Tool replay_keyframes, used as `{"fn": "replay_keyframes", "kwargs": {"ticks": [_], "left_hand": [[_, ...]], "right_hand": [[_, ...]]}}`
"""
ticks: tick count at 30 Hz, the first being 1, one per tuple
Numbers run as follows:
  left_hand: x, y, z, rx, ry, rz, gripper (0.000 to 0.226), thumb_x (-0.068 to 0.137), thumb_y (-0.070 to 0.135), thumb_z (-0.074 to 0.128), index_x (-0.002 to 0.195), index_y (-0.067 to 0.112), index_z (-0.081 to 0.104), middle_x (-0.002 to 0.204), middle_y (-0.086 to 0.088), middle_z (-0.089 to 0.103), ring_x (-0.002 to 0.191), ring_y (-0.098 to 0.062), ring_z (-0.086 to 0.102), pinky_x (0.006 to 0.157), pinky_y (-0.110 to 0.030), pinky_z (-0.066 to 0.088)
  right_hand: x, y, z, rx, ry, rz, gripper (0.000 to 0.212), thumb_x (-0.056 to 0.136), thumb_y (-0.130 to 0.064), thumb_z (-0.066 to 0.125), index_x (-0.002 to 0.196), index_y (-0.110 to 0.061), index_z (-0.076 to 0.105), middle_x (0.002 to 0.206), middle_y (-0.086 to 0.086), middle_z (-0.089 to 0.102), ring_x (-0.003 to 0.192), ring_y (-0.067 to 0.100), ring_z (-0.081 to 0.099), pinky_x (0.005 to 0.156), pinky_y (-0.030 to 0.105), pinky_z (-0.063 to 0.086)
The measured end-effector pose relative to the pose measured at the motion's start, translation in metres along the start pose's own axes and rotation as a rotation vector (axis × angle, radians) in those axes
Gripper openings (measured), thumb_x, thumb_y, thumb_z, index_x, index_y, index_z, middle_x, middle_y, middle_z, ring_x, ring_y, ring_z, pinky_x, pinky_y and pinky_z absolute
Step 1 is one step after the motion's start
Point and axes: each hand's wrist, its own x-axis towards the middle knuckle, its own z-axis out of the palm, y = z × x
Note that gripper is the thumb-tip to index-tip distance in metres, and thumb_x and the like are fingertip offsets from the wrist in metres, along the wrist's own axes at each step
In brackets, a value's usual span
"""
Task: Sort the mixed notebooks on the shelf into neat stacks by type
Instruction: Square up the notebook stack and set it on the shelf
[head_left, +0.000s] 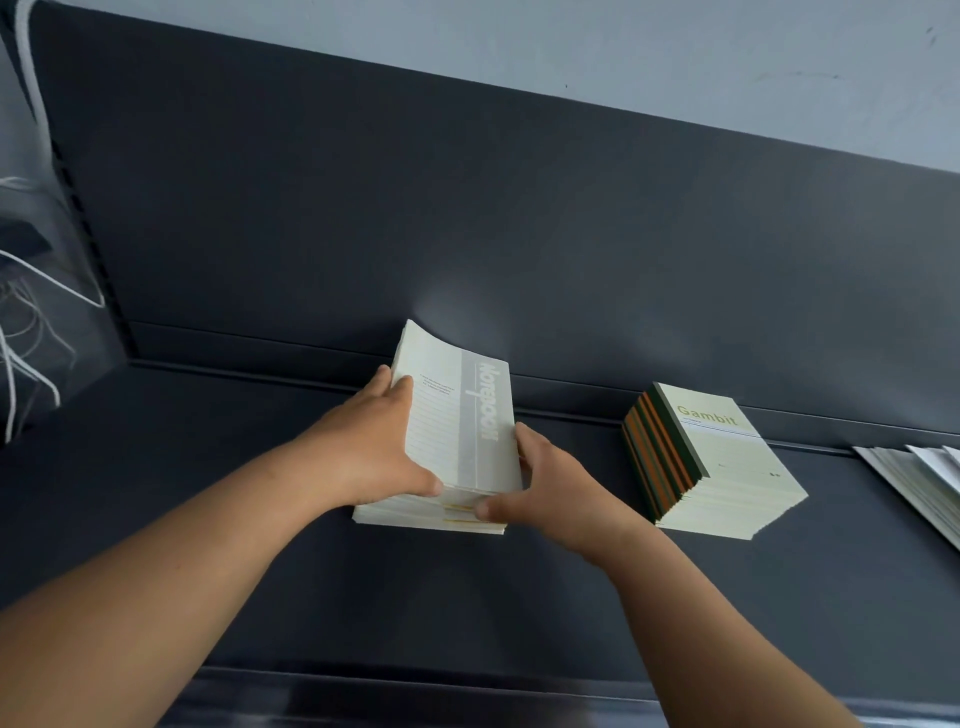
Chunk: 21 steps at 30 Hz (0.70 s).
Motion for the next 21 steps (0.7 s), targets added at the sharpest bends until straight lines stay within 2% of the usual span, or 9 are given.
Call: {"fn": "replay_keyframes", "kwargs": {"ticks": [4, 7, 10, 12, 13, 17, 21], "left_hand": [[0.000, -0.001, 0.000, 0.017, -0.014, -0.006, 0.120, 0.066, 0.050, 0.080, 0.153, 0.025, 0.000, 0.160, 0.006, -0.018, 0.147, -0.020, 0.017, 0.100, -0.031, 0.042], [-0.001, -0.001, 0.001, 0.024, -0.006, -0.016, 0.116, 0.069, 0.048, 0.079, 0.152, 0.025, 0.001, 0.160, 0.005, -0.016, 0.146, -0.020, 0.019, 0.100, -0.031, 0.042], [0.000, -0.001, 0.005, 0.042, 0.002, -0.021, 0.110, 0.070, 0.048, 0.078, 0.150, 0.026, 0.006, 0.161, 0.004, -0.014, 0.140, -0.023, 0.031, 0.083, -0.030, 0.049], [0.002, -0.001, 0.007, 0.066, 0.014, -0.021, 0.110, 0.069, 0.047, 0.078, 0.150, 0.027, 0.007, 0.161, 0.003, -0.013, 0.135, -0.024, 0.038, 0.069, -0.026, 0.046], [0.003, -0.001, 0.008, 0.073, 0.018, -0.022, 0.111, 0.069, 0.047, 0.078, 0.151, 0.027, 0.006, 0.161, 0.003, -0.013, 0.134, -0.024, 0.039, 0.068, -0.025, 0.044], [0.003, -0.001, 0.006, 0.064, 0.029, -0.010, 0.113, 0.068, 0.048, 0.079, 0.151, 0.026, 0.006, 0.161, 0.002, -0.012, 0.138, -0.024, 0.034, 0.074, -0.027, 0.046], [-0.006, 0.001, 0.002, 0.026, 0.033, 0.016, 0.108, 0.066, 0.049, 0.080, 0.147, 0.027, 0.012, 0.161, 0.005, -0.013, 0.146, -0.021, 0.016, 0.095, -0.035, 0.046]], "right_hand": [[-0.004, -0.007, 0.002, -0.186, 0.073, -0.018, 0.082, 0.076, -0.031, 0.080, 0.144, -0.021, 0.036, 0.127, -0.008, 0.054, 0.111, 0.011, 0.051, 0.085, 0.022, 0.044], [-0.008, -0.007, 0.003, -0.248, 0.093, -0.014, 0.088, 0.079, -0.035, 0.078, 0.150, -0.020, 0.030, 0.137, -0.005, 0.051, 0.122, 0.015, 0.049, 0.090, 0.022, 0.041], [-0.010, -0.010, 0.003, -0.279, 0.081, -0.004, 0.086, 0.081, -0.038, 0.076, 0.151, -0.020, 0.029, 0.139, -0.004, 0.050, 0.124, 0.016, 0.049, 0.093, 0.024, 0.041], [-0.010, -0.012, 0.003, -0.289, 0.074, 0.004, 0.085, 0.081, -0.039, 0.076, 0.150, -0.019, 0.031, 0.139, -0.003, 0.050, 0.124, 0.017, 0.049, 0.096, 0.026, 0.042], [-0.010, -0.013, 0.003, -0.293, 0.072, 0.008, 0.084, 0.081, -0.038, 0.076, 0.149, -0.019, 0.032, 0.138, -0.002, 0.051, 0.124, 0.017, 0.049, 0.096, 0.027, 0.042], [-0.012, -0.013, 0.003, -0.274, 0.079, 0.010, 0.082, 0.081, -0.037, 0.076, 0.148, -0.020, 0.033, 0.137, -0.003, 0.051, 0.121, 0.016, 0.049, 0.092, 0.025, 0.042], [-0.015, -0.014, 0.004, -0.267, 0.084, 0.005, 0.091, 0.079, -0.039, 0.077, 0.152, -0.022, 0.025, 0.145, -0.004, 0.045, 0.130, 0.016, 0.044, 0.102, 0.027, 0.039]]}}
